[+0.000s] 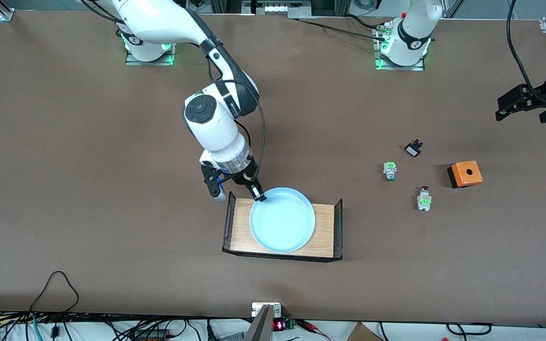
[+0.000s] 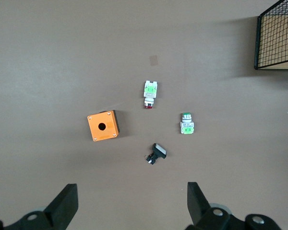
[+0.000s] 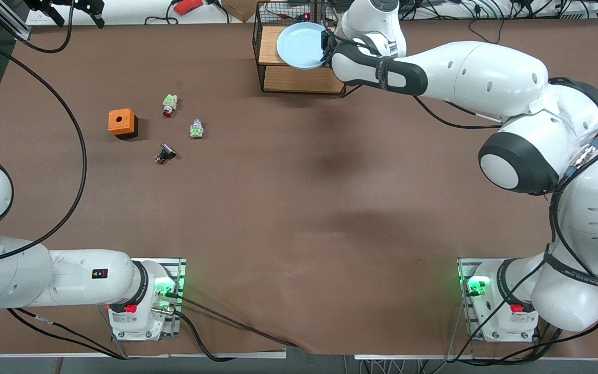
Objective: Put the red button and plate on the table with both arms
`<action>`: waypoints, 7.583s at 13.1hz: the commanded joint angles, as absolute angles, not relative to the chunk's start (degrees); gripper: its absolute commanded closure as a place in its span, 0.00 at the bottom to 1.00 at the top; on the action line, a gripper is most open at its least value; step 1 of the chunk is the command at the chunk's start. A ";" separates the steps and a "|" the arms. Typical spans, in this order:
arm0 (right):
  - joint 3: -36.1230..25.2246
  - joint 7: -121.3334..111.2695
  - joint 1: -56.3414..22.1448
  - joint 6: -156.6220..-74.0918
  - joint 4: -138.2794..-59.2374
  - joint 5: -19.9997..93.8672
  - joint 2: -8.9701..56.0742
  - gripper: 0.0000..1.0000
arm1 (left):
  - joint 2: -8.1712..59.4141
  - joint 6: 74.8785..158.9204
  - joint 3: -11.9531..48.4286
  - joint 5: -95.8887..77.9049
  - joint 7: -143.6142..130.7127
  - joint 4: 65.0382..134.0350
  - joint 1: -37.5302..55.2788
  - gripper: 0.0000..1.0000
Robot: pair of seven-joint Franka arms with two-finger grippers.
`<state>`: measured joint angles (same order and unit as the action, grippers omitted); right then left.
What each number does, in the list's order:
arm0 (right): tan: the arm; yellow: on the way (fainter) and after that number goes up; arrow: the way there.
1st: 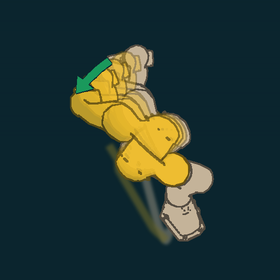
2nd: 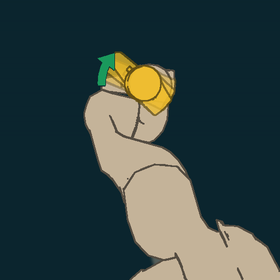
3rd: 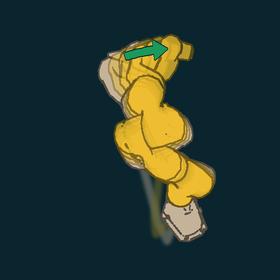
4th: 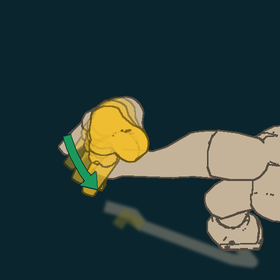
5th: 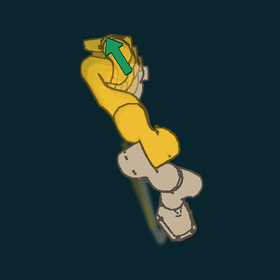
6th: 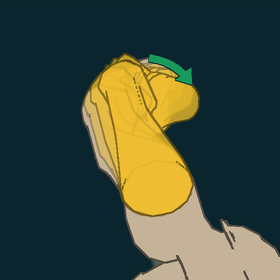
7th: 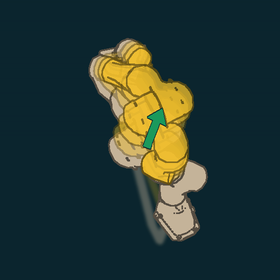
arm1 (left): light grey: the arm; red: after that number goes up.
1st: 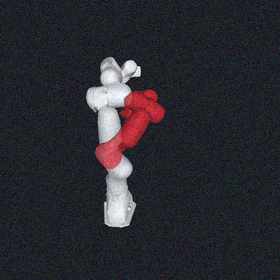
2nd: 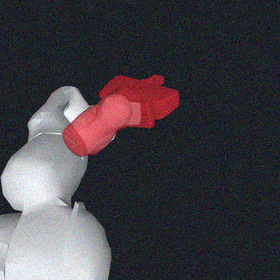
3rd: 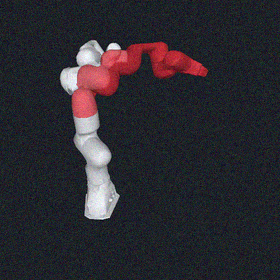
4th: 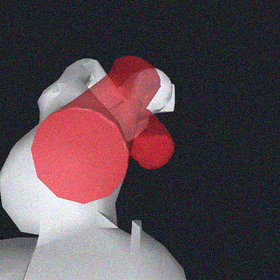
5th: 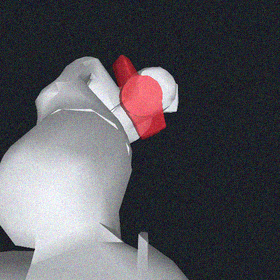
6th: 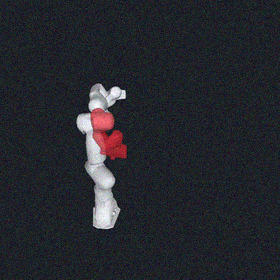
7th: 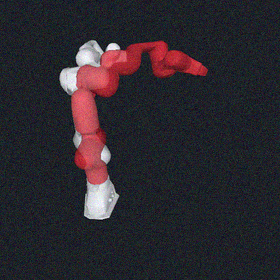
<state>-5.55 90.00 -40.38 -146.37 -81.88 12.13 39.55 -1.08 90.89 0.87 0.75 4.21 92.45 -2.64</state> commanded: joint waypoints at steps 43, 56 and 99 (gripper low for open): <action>-6.06 7.87 -9.07 -96.76 -88.23 4.85 19.78 1.00 | -0.79 84.20 3.52 -0.53 -4.66 86.66 -2.37 0.00; -5.80 -8.52 0.35 -121.17 -115.20 2.37 16.27 1.00 | -0.53 84.38 3.43 -0.97 0.26 86.75 -3.60 0.00; -4.57 -1.02 1.32 -82.44 -80.33 -0.70 10.02 0.00 | -1.14 83.85 3.08 -0.53 0.79 85.87 -3.61 0.00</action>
